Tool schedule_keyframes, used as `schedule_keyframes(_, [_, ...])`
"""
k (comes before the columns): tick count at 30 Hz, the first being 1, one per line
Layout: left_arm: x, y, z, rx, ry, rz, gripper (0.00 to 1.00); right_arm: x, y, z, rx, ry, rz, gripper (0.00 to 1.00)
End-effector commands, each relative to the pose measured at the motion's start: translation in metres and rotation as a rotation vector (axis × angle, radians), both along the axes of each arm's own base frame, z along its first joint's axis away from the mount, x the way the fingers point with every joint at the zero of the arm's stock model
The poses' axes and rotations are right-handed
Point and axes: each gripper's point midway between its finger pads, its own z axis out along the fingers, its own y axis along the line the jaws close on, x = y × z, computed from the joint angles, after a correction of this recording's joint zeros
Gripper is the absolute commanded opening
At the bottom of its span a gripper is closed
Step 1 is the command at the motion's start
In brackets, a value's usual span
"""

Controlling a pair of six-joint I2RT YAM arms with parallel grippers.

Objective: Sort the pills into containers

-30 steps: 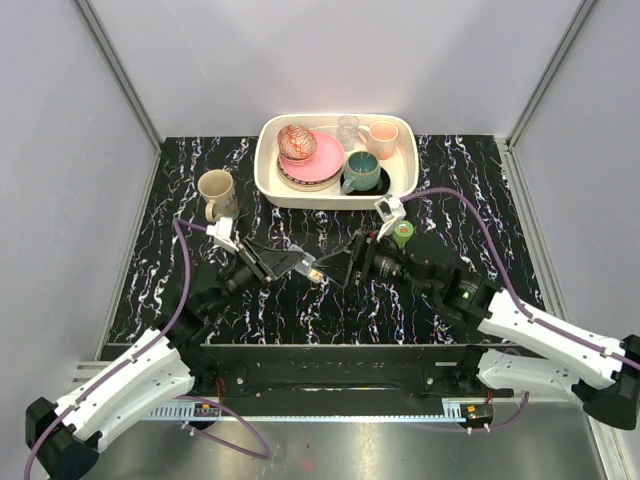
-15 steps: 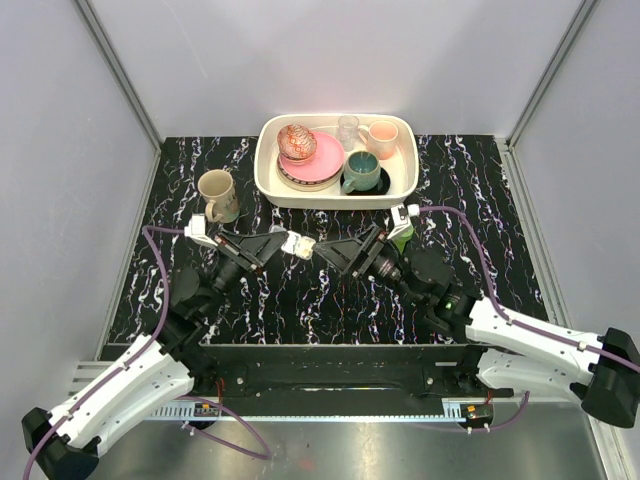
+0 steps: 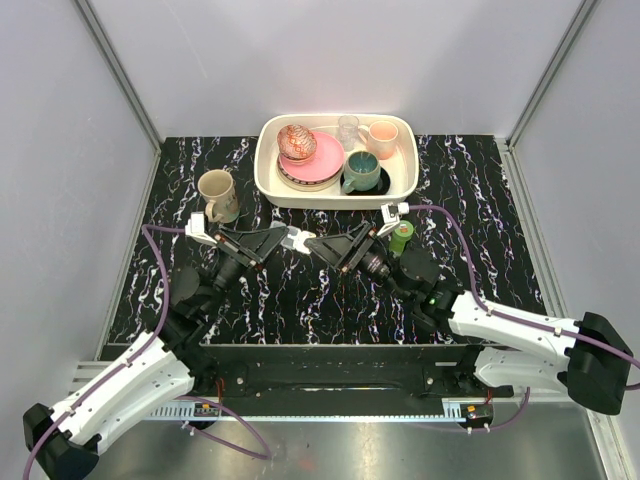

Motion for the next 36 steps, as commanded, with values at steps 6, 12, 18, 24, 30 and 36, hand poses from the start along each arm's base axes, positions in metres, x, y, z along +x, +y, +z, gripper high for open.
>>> schedule_keyframes(6, [-0.004,0.004,0.026,-0.068,-0.062,-0.003,0.0,-0.005,0.001,0.038,0.101,-0.069,0.02,0.54])
schedule_keyframes(12, [-0.003,0.001,0.021,-0.067,-0.05,-0.014,0.0,-0.009,0.007,0.038,0.087,-0.081,0.057,0.5])
schedule_keyframes(18, [-0.003,0.001,0.02,-0.064,-0.046,-0.013,0.0,-0.013,0.016,0.036,0.07,-0.085,0.098,0.48])
schedule_keyframes(24, [-0.003,0.001,0.018,-0.061,-0.042,-0.014,0.0,-0.014,0.013,0.036,0.066,-0.09,0.093,0.2])
schedule_keyframes(30, [-0.003,-0.001,0.016,-0.059,-0.036,-0.018,0.0,-0.013,0.011,0.035,0.054,-0.09,0.083,0.0])
schedule_keyframes(36, [-0.003,0.0,0.015,-0.058,-0.033,-0.018,0.0,-0.015,0.01,0.04,0.052,-0.112,0.088,0.31])
